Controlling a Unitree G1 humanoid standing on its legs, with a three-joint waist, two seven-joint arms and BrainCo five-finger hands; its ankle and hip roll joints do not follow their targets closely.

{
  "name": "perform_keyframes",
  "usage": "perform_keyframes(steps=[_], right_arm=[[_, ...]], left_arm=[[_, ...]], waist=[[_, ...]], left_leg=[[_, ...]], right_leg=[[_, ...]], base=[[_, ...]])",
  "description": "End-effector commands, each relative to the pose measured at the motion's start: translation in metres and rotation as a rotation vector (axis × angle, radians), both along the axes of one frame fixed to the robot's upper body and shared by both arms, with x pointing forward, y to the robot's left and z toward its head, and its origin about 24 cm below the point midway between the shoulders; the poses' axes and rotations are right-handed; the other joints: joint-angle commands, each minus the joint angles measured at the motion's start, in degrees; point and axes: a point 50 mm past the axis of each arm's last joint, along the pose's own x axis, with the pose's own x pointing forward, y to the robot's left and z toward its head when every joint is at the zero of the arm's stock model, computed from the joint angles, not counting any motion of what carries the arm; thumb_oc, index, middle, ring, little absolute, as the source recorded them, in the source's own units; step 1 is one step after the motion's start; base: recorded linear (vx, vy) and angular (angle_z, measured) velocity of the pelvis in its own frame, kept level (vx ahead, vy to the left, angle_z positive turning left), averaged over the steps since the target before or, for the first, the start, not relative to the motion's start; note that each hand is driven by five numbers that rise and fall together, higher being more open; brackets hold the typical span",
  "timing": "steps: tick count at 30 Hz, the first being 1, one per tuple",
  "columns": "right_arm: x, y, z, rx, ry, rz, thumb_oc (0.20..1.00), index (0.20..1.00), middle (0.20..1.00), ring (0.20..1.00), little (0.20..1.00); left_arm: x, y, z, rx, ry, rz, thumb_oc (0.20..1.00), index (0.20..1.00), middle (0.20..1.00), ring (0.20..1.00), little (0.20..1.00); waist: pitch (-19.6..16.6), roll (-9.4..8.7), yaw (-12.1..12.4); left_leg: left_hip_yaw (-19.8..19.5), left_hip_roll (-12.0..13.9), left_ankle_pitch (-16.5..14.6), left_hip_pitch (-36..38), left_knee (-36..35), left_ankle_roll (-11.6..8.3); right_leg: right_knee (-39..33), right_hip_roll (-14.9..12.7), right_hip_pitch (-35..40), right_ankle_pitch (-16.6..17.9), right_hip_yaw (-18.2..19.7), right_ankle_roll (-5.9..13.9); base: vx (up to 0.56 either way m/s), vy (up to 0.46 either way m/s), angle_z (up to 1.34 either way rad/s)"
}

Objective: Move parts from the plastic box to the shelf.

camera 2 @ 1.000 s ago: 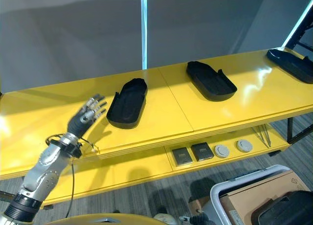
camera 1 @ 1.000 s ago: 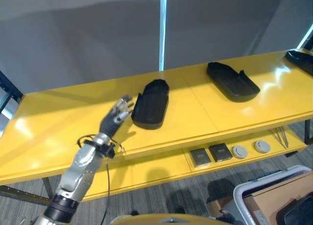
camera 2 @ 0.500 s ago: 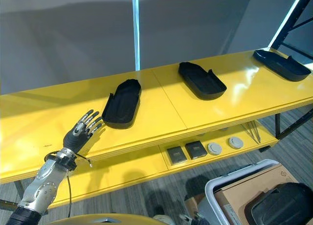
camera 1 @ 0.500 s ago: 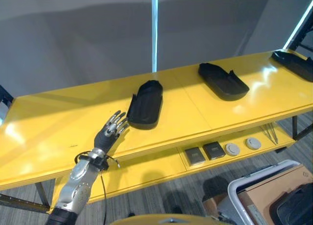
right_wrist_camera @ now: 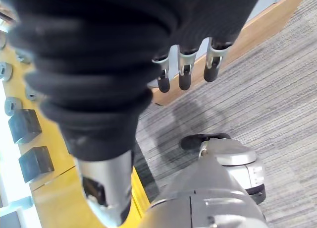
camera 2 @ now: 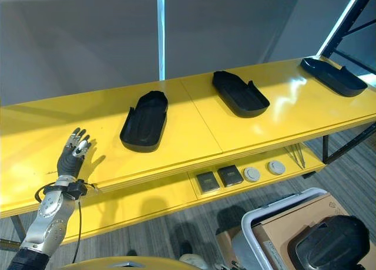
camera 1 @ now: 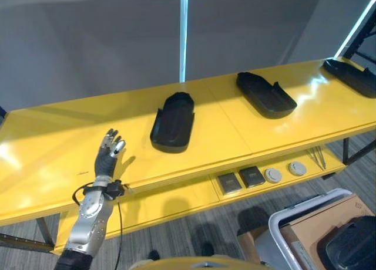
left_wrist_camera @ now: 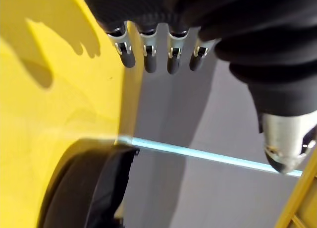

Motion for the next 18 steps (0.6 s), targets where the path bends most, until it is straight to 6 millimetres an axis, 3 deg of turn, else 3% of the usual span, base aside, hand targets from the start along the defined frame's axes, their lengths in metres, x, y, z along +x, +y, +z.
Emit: perform_keyframes(steps=[1,6,13,18], right_arm=[[0.013,0.017,-0.004,0.056,-0.012,0.065,1.0,1.0,1.0,1.0,1.0],[0.019,0.018,-0.003,0.067,0.004,0.138,1.0,1.0,1.0,1.0,1.0],[0.017,0.017,-0.004,0.062,0.026,0.175,1.0,1.0,1.0,1.0,1.0],[0.016,0.015,-0.004,0.056,0.027,0.166,1.0,1.0,1.0,1.0,1.0]], left_arm=[[0.023,0.006,0.03,0.144,-0.142,0.107,1.0,1.0,1.0,1.0,1.0],[0.051,-0.019,-0.006,0.109,0.055,0.023,1.0,1.0,1.0,1.0,1.0],[0.057,-0.027,-0.034,0.072,0.191,0.079,1.0,1.0,1.0,1.0,1.0],[0.054,-0.028,-0.038,0.057,0.207,0.098,1.0,1.0,1.0,1.0,1.0]], waist=[[1.49,-2.86,-1.42],[1.12,-2.82,-4.72],[0.71,-2.81,-6.98],[0.9,-2.69,-7.11]], left_leg=[[0.6,-0.57,-0.77,-0.86,-0.09,1.8],[3.42,0.56,-1.03,0.08,-0.09,1.48],[5.45,1.05,-1.46,1.32,-0.09,1.64],[5.69,1.17,-1.62,1.79,-0.09,1.64]], right_leg=[[0.51,-1.66,0.45,0.32,1.96,3.21],[0.12,-1.11,0.1,0.62,3.95,3.52],[0.34,-0.82,0.42,0.28,5.46,3.49],[0.4,-0.71,0.63,0.12,5.76,3.38]], base=[[0.06,-0.046,0.01],[0.05,-0.031,-0.18],[0.04,-0.009,-0.19],[0.02,-0.001,-0.05]])
